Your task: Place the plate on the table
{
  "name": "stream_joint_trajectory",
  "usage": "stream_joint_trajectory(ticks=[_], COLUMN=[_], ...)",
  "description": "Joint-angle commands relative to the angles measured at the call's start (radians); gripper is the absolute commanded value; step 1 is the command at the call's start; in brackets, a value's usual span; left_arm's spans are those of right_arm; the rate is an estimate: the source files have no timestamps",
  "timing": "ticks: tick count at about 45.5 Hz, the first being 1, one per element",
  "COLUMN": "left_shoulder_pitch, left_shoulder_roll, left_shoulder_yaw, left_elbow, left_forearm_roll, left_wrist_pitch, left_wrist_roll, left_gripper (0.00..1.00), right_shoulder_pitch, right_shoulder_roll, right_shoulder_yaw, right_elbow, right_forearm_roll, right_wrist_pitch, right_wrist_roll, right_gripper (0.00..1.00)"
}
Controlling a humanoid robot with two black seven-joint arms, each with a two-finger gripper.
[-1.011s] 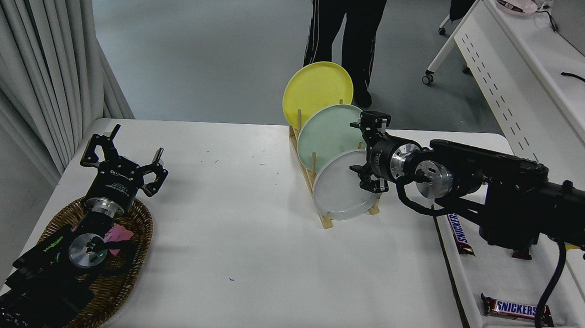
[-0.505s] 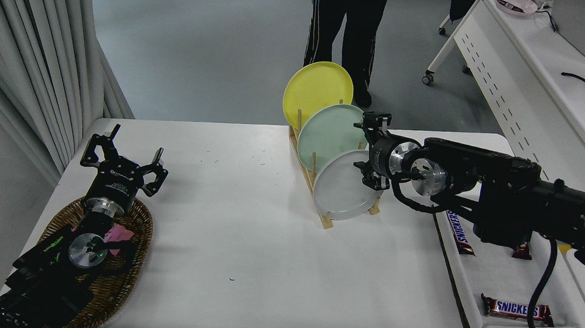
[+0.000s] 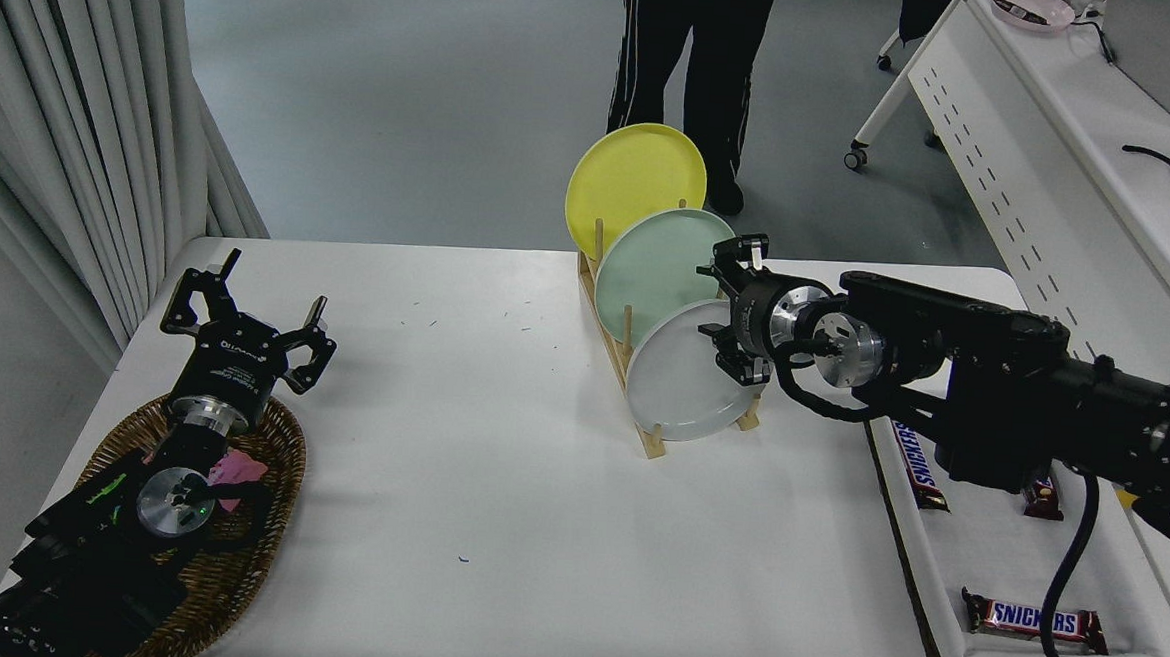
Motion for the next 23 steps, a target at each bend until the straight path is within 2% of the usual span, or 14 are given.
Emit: stream_joint_trajectory(ticks=[1, 6, 11, 23], left_shoulder_pitch=[0.0, 0.0, 0.0, 0.0], left_shoulder_roll=[0.0, 0.0, 0.0, 0.0], left_shoulder_yaw=[0.0, 0.0, 0.0, 0.0], left_elbow=[0.0, 0.0, 0.0, 0.0], left_forearm_roll=[0.0, 0.0, 0.0, 0.0], left_wrist_pitch=[0.0, 0.0, 0.0, 0.0], left_wrist_roll=[-0.001, 0.0, 0.0, -0.001], left_gripper=[1.0, 1.0, 1.0, 1.0], right_shoulder_pitch=[0.003, 0.003, 0.003, 0.003], right_shoulder_roll=[0.0, 0.0, 0.0, 0.0], right_shoulder_yaw=[0.008, 0.015, 0.015, 0.019], right_elbow=[-0.002, -0.002, -0.002, -0.004], right_forearm_roll=[0.002, 0.003, 0.003, 0.003], right_wrist_pitch=[0.001, 0.001, 0.001, 0.009], right_wrist_roll=[-0.026, -0.026, -0.026, -0.027], right_gripper=[0.54, 0.53, 0.43, 0.42])
